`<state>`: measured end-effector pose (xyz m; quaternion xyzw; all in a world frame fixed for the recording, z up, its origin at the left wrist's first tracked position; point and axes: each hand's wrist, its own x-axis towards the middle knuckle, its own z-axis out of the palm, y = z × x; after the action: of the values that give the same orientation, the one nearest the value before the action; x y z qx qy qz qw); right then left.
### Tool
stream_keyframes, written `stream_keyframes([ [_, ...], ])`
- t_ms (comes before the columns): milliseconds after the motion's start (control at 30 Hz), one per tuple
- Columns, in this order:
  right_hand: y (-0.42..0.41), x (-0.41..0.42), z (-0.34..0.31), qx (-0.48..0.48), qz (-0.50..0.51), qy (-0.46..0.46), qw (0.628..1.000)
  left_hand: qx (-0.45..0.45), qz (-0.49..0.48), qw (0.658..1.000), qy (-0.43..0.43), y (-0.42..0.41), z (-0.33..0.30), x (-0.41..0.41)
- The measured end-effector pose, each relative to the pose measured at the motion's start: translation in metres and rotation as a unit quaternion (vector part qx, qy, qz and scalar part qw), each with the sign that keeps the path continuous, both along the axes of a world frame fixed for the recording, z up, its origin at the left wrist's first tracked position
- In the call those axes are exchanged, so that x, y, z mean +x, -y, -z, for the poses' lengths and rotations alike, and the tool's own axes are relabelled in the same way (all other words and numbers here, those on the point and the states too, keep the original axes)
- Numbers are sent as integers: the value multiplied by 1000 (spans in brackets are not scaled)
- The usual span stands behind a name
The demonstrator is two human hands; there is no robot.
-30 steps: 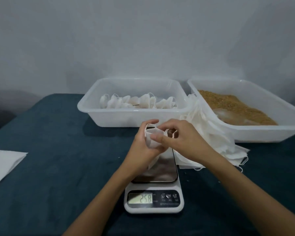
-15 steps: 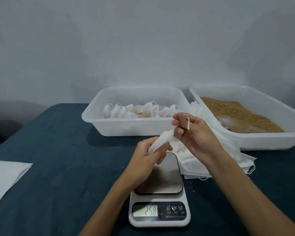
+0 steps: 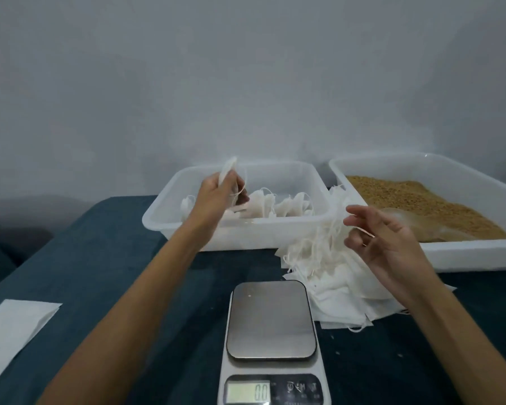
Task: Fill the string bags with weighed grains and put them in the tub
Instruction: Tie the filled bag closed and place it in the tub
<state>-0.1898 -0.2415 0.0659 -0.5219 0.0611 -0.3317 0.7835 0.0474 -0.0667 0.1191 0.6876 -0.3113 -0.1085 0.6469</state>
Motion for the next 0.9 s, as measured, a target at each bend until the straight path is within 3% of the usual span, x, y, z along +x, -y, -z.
stream_keyframes([
  [133, -1, -2, -2, 11, 8, 9, 1000, 185, -48, 981, 34, 42, 3, 44],
  [200, 1, -4, -3, 24, 10, 20, 999, 262, -66, 958, 94, 53, 5, 45],
  [233, 3, -5, -4, 29, 10, 26, 999, 261, -92, 952, 133, 56, 5, 42],
  [300, 6, -7, -3, 41, 7, 37, 998, 175, -128, 950, 225, 57, 4, 23],
  [367, 8, -8, -3, 52, 7, 45, 998, 92, -104, 942, 305, 52, 11, -8],
  [500, 11, -11, -6, 69, 29, 54, 996, 144, 49, 927, 343, 45, 34, -66],
  [567, 13, -14, -8, 86, 46, 61, 993, 160, 81, 915, 360, 53, 41, -80],
  [733, 18, -20, -10, 133, 63, 82, 986, 138, 69, 921, 358, 90, 34, -101],
  [900, 19, -21, -11, 151, 59, 90, 983, 186, 29, 885, 425, 112, 23, -121],
])
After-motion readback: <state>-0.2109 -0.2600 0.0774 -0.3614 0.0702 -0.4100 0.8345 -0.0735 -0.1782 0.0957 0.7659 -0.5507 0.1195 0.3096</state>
